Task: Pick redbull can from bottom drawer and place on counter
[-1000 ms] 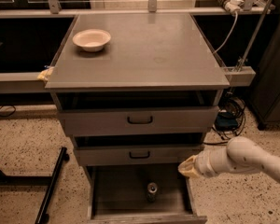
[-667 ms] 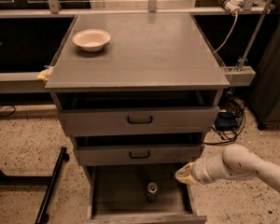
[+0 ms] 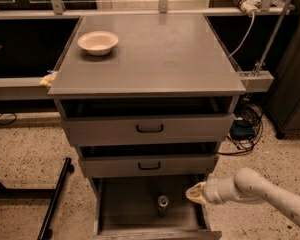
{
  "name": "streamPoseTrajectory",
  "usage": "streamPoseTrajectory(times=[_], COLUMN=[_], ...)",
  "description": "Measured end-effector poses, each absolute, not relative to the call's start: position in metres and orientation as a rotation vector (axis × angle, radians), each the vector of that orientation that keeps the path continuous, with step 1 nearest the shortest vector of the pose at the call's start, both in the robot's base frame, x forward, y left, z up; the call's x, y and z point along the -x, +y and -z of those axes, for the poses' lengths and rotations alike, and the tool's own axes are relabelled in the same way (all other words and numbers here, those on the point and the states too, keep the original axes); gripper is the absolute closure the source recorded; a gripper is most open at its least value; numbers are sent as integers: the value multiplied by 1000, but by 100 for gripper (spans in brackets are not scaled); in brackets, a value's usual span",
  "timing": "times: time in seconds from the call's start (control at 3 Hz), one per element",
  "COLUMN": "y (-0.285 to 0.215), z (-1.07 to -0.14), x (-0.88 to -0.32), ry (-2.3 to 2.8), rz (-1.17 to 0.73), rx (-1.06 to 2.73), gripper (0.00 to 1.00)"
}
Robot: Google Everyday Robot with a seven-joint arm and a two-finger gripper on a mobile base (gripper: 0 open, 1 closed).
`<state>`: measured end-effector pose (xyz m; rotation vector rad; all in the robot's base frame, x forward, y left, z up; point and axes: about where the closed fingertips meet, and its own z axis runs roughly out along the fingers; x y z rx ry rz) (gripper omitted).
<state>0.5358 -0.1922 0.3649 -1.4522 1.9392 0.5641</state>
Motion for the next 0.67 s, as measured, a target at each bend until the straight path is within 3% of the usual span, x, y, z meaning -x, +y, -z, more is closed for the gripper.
streamPoseTrajectory(times=[0.67], y=[-175], z=[-288], x=[-545], ry=[1851], rz=[-631], rx=[1434], gripper=[100])
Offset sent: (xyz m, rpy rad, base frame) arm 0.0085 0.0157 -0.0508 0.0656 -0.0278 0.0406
